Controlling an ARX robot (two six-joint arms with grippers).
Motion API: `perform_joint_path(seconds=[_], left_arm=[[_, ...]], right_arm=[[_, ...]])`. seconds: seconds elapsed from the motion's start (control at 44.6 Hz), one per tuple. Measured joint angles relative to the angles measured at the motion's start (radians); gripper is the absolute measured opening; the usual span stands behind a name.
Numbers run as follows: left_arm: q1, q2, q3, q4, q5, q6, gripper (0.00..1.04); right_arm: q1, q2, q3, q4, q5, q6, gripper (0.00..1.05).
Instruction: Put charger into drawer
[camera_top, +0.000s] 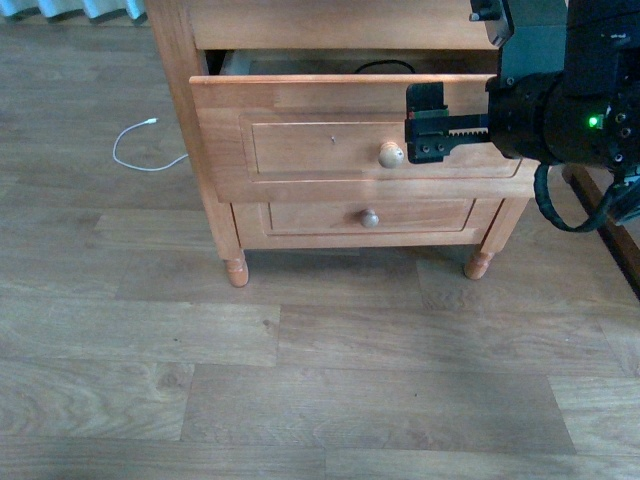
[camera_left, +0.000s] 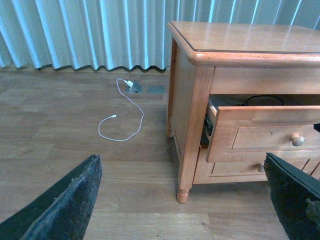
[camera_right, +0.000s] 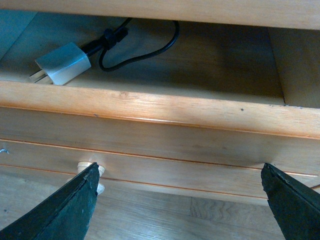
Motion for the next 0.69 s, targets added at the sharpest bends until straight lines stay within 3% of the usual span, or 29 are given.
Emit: perform_joint_path(seconds=[0.695], left_arm=[[0.000, 0.000, 0.000, 0.000, 0.000, 0.000, 0.99]], right_arm=[[-0.032, 0.198, 0.214, 0.105, 0.094, 0.042, 0.96]])
